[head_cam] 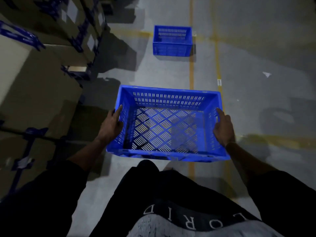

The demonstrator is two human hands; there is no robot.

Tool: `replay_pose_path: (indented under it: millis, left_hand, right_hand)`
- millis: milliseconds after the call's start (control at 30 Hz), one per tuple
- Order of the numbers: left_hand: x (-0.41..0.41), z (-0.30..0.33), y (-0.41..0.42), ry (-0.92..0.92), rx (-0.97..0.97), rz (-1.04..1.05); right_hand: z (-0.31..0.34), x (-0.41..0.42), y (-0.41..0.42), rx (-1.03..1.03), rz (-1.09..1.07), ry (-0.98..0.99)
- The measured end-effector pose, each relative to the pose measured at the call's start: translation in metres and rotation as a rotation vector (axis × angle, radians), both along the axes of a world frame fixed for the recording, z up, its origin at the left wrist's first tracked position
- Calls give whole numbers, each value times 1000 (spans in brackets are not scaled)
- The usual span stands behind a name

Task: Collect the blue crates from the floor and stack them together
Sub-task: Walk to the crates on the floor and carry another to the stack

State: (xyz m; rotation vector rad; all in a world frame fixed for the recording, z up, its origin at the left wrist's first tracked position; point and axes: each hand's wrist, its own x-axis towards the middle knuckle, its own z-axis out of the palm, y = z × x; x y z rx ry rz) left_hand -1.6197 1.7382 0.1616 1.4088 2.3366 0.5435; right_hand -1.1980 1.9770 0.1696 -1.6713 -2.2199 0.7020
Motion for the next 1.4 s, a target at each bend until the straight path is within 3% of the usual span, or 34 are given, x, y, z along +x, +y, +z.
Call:
replay_pose_path:
  millis: [367,767,1033,1233,1300,1400]
  left_hand:
    - [-122,-18,247,-14,23,-6]
    - [-268,-9,510,-37,-45,-41]
    - [-342,-39,704,-67,-42,8]
    - [-383,-38,821,-261,-4,-50]
    - [-394,-36,858,-373,22,-7]
    - [-421,-52,909,-378,-26,94]
  right_hand:
    - [-19,-121,245,13,50,27]
    - [-2,-271,494,-86,-103,-63]
    - [-42,-344,696,-104,-60,-35]
    - [-67,-389,825,-113,-38,-25]
    - [-75,-408,861,-123,-62,-17]
    - [-95,-436,914,-147,-84,7]
